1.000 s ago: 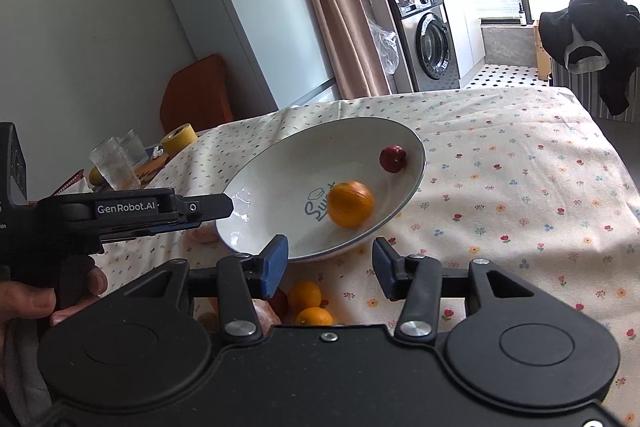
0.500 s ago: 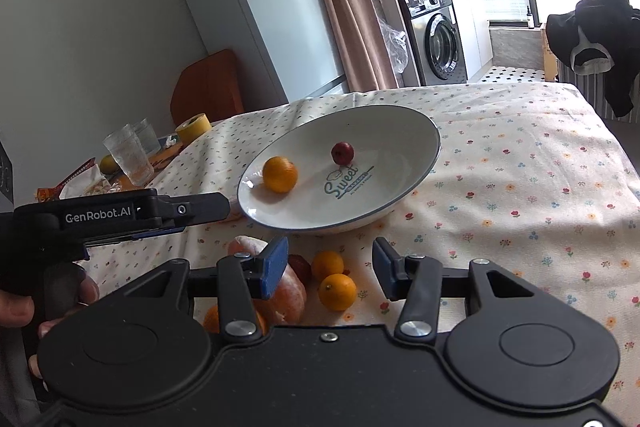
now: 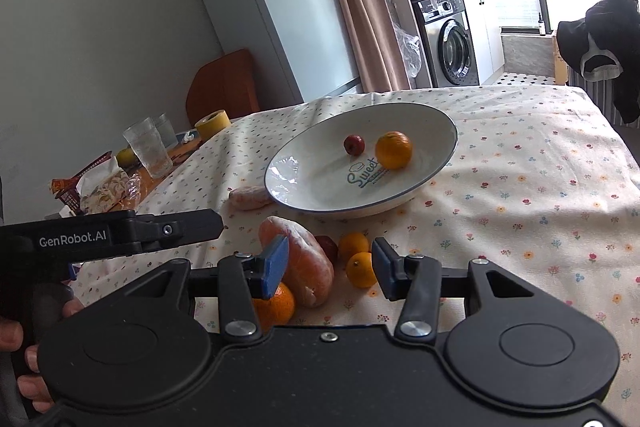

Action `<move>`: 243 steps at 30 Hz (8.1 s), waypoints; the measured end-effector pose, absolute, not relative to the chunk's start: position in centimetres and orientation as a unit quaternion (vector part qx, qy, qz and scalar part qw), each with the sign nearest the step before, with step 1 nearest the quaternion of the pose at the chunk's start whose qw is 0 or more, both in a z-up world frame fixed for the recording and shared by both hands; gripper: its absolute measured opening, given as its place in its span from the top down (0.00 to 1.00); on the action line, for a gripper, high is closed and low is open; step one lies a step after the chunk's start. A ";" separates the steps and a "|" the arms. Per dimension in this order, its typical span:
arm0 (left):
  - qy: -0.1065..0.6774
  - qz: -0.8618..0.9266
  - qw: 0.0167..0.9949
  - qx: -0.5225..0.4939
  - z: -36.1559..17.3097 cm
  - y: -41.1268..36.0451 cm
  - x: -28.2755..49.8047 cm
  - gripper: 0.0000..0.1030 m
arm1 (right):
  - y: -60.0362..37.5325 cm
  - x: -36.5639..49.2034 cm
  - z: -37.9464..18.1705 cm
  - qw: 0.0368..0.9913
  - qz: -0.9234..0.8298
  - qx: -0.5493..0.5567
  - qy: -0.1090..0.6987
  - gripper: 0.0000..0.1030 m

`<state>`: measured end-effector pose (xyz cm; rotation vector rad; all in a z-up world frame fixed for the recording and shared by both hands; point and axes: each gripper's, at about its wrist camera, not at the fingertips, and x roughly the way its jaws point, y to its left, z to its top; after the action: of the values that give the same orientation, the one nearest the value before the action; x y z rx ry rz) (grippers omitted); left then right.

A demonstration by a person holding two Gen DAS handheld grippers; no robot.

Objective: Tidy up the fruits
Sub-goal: 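Withdraw both open grippers from the bowl back toward the remaining fruit, then grasp a large orange with the left gripper while the right grasps a small mandarin, then carry the orange in the left gripper into the bowl while the right releases the mandarin there, then move both open grippers back to the sweet potato and brown kiwi, then grasp the brown kiwi with the left gripper while the right grasps and lifts the sweet potato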

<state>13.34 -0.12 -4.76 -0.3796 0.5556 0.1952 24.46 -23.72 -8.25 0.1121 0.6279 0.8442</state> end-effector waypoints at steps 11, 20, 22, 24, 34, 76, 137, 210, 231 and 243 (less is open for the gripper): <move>0.298 0.084 0.934 -0.180 -6.7 -1.7 13.3 0.34 | -25.3 24.0 -8.7 0.874 0.387 0.057 0.289 0.16; 0.321 0.071 0.926 -0.187 -8.3 -2.4 14.0 0.51 | -25.4 24.3 -9.4 0.875 0.377 0.058 0.299 0.07; 0.324 0.056 0.923 -0.199 -8.6 -2.4 14.0 0.61 | -25.3 24.3 -9.6 0.874 0.376 0.059 0.301 0.06; 0.323 0.053 0.924 -0.196 -8.6 -2.7 14.0 0.64 | -25.4 24.3 -9.6 0.874 0.376 0.059 0.302 0.06; 0.303 0.054 0.930 -0.201 -7.1 -1.8 12.6 0.66 | -25.0 24.5 -9.6 0.873 0.378 0.059 0.303 0.06; 0.265 0.110 0.929 -0.232 -5.7 3.0 10.8 0.65 | -21.8 26.0 -8.7 0.865 0.402 0.034 0.299 0.79; 0.297 0.079 0.928 -0.212 -5.5 3.9 20.5 0.75 | -22.9 30.5 -9.0 0.874 0.370 0.080 0.306 0.67; 0.288 0.060 0.936 -0.194 -8.4 0.7 12.6 0.57 | -23.7 24.2 -9.6 0.860 0.409 0.056 0.299 0.03; 0.302 0.054 0.931 -0.198 -9.9 0.6 14.7 0.77 | -21.9 25.1 -9.9 0.842 0.446 0.034 0.303 0.34; 0.286 0.085 0.933 -0.202 -8.8 2.7 13.4 0.77 | -18.7 24.9 -9.4 0.832 0.475 -0.042 0.284 0.34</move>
<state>13.39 2.71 -8.85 -0.4125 0.5859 0.1749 24.94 -18.73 -9.38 -0.0883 0.6021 1.0073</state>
